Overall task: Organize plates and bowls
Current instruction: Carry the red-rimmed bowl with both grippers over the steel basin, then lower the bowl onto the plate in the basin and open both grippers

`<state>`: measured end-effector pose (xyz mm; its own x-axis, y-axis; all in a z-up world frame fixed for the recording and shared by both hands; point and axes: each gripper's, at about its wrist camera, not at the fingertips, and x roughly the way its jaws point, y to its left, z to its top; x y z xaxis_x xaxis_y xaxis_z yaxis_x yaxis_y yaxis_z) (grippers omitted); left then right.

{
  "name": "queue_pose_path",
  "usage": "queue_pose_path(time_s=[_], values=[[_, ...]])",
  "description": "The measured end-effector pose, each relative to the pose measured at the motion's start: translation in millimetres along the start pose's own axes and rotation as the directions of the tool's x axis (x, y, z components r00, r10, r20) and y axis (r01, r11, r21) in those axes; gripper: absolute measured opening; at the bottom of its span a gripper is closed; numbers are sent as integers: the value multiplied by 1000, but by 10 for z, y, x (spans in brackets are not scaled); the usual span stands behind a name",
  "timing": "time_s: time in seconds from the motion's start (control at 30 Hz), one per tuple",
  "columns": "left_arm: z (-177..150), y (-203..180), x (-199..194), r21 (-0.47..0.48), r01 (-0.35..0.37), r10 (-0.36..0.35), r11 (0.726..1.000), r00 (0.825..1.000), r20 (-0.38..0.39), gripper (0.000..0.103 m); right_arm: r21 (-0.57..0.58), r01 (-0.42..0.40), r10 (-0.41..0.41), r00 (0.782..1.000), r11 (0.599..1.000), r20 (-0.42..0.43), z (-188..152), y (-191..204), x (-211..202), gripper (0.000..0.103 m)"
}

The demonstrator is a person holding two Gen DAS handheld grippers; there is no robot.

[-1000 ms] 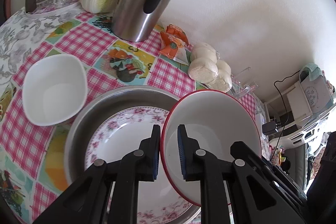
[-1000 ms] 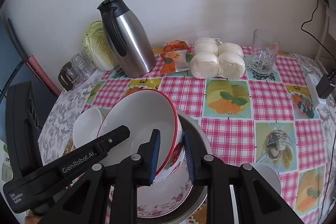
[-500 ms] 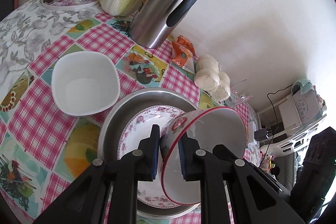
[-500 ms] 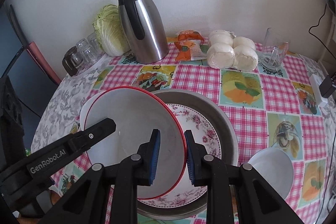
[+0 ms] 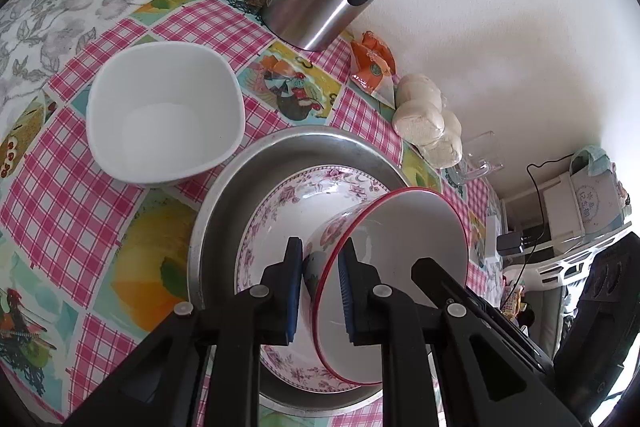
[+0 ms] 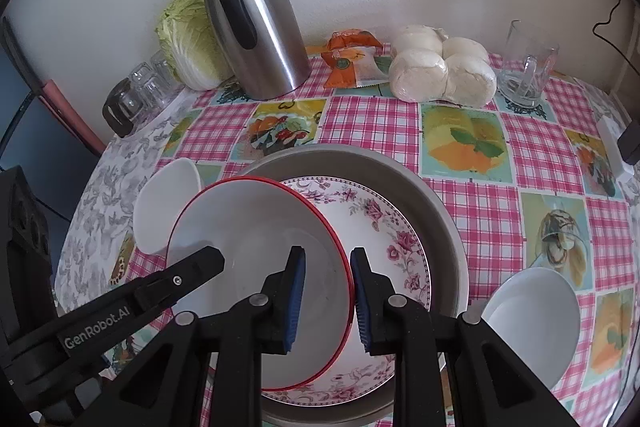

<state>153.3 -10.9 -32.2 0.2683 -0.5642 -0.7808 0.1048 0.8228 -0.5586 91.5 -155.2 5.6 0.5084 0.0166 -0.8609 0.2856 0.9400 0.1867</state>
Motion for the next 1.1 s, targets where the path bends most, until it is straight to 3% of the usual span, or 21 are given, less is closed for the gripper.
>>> queue_pose_path(time_s=[0.6,1.1], values=[[-18,-32,190,9,-27,28,1000,998,-52,18,23,8,-7,999,1000,-35,-23,-127,165,25],[-5,-39,204,16,-16,16,1000,999,-45,21,82,-11,13,1000,997,-26,-29,-190,214,26]])
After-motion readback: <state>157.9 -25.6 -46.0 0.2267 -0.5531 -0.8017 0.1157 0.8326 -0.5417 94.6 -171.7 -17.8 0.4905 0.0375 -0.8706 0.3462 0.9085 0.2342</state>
